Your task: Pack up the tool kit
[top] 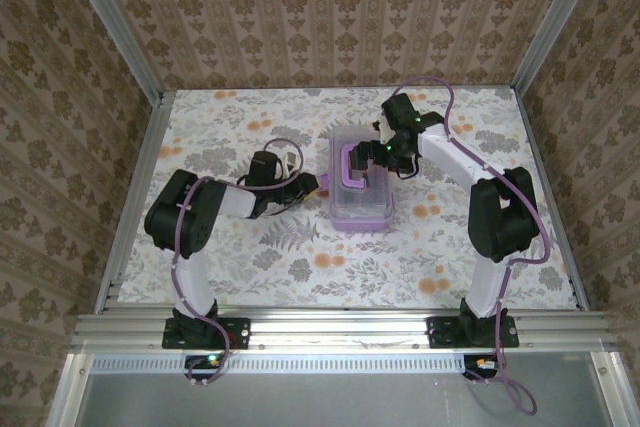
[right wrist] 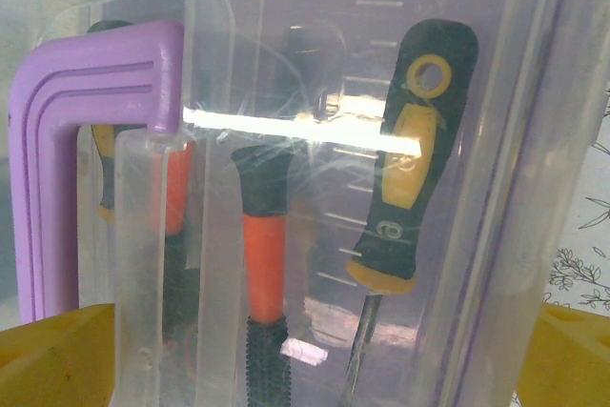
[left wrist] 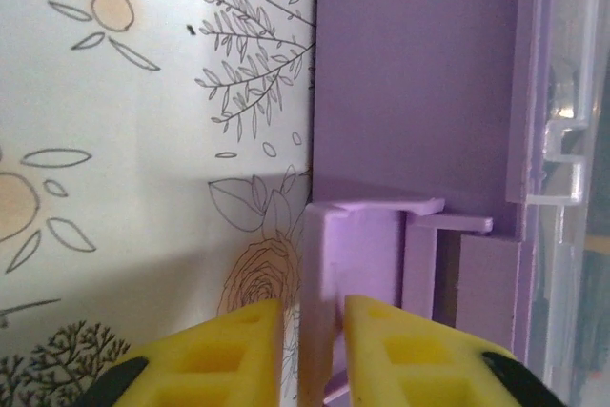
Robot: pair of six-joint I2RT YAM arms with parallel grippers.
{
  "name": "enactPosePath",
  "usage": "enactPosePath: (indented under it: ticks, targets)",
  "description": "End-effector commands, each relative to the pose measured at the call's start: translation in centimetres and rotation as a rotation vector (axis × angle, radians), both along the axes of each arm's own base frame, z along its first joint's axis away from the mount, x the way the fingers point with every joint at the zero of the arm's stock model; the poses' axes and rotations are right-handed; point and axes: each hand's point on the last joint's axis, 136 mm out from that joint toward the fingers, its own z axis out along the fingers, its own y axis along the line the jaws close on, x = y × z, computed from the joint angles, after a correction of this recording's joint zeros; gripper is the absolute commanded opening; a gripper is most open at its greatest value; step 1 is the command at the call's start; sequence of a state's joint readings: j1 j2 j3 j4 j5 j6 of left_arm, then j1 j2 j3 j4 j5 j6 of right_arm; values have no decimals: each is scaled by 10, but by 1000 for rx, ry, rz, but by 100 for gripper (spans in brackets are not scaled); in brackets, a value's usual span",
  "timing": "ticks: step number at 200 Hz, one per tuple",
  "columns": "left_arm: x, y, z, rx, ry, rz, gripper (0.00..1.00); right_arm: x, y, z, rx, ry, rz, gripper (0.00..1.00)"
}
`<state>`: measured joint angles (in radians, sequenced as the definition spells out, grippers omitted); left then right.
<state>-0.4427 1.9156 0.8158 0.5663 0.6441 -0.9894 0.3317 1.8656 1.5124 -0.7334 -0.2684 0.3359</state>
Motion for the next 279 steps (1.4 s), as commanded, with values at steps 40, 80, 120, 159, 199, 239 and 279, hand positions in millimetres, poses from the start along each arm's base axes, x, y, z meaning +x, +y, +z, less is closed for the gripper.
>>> enactPosePath:
  ticks: [40,80,120,159,199,239,279]
  targets:
    - [11,-5,43,-15,-94,-31,9,-2,12,-8,36,29,35,100]
    - [8,1,65,34,-133,-56,5,-1,13,-9,36,31,35,100]
    - [13,8,81,148,-180,-71,5,-2,12,-11,35,33,36,100]
    - [14,5,93,180,-212,-90,19,-3,12,-11,41,33,36,100]
    - [19,0,97,170,-228,-92,32,-4,12,-12,42,35,36,100]
    - [14,-17,100,132,-236,-118,33,-4,13,-11,45,35,36,100]
    - [15,-29,95,88,-224,-116,33,-5,12,-12,43,37,37,100]
